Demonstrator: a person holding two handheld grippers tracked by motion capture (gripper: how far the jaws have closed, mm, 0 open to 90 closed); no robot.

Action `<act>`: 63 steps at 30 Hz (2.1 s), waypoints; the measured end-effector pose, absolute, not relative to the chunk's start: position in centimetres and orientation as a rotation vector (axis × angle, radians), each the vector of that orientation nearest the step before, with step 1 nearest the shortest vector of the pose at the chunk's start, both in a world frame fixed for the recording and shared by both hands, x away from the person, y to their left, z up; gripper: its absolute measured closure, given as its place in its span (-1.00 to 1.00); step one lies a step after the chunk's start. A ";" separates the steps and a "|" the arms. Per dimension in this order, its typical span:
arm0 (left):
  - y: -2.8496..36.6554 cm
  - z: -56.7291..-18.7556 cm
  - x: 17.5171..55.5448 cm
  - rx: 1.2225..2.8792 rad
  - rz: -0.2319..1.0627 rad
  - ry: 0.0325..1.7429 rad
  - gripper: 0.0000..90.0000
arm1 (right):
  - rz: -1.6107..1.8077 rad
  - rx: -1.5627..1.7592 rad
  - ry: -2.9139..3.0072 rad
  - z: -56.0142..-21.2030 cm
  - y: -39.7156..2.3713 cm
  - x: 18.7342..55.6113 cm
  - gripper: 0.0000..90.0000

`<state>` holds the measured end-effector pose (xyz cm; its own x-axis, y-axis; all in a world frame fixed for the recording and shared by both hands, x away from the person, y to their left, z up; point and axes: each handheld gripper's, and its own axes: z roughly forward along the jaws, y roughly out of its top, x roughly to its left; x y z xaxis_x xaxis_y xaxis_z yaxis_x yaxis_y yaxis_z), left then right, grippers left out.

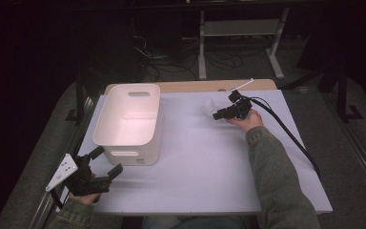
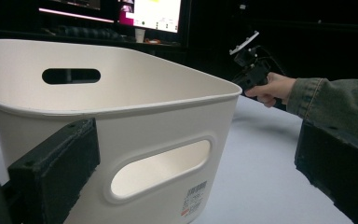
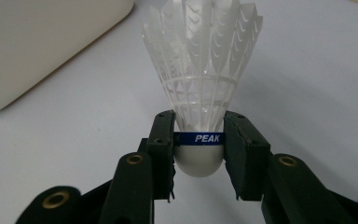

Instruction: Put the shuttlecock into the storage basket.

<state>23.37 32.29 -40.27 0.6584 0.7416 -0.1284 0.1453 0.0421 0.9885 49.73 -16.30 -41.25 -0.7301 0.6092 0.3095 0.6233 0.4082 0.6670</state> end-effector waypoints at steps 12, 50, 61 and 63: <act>32.3 -40.3 23.4 1.481 0.531 0.780 -1.00 | -1.346 -1.129 -2.584 -38.9 -16.7 47.8 0.42; 32.3 -40.3 23.4 1.464 0.525 0.788 -1.00 | -1.419 -0.917 -2.670 -29.7 -11.9 44.2 0.42; 32.4 -40.3 23.4 1.478 0.527 0.793 -1.00 | -1.441 -0.871 -2.650 -27.7 -9.8 43.7 0.42; 32.3 -40.4 23.5 1.468 0.524 0.791 -1.00 | -1.437 -0.859 -2.655 -27.5 -9.3 43.6 0.42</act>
